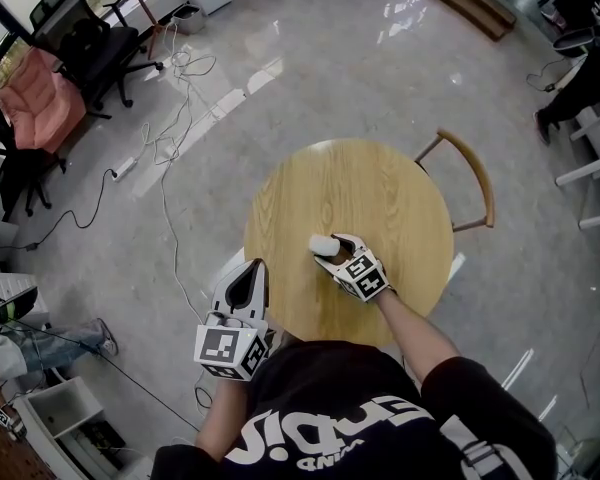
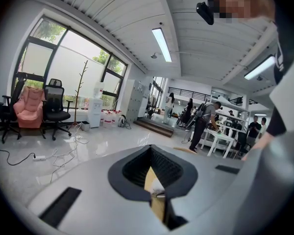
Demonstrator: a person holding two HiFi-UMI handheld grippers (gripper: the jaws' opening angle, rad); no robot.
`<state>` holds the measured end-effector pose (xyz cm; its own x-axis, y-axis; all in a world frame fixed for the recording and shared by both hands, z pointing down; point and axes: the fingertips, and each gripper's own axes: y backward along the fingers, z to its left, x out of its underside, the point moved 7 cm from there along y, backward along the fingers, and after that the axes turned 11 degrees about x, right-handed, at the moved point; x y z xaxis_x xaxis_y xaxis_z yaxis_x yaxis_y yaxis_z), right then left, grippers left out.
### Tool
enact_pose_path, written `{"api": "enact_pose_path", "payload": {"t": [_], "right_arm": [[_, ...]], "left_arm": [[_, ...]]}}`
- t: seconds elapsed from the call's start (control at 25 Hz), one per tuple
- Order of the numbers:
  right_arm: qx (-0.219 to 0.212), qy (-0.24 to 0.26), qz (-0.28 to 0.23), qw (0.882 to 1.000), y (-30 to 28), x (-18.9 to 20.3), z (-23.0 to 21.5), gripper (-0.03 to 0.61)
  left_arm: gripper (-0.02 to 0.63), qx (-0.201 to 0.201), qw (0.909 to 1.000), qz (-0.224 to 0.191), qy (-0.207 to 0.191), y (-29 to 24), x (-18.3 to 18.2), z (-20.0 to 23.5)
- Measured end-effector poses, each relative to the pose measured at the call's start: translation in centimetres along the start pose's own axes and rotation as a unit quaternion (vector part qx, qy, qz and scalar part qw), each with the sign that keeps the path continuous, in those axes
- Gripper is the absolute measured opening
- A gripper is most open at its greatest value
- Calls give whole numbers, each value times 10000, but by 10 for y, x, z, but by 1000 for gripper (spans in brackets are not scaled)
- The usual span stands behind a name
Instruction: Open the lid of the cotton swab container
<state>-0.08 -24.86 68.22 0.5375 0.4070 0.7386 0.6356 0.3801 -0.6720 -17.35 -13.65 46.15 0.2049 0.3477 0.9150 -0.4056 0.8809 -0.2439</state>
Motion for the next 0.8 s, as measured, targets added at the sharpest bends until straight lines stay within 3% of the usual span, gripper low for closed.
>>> {"api": "enact_pose_path", "payload": {"t": [0.8], "right_arm": [[-24, 128, -248, 9996, 15, -8, 14, 241]], "left_arm": [[6, 7, 10000, 59, 35, 9, 5, 5]]}}
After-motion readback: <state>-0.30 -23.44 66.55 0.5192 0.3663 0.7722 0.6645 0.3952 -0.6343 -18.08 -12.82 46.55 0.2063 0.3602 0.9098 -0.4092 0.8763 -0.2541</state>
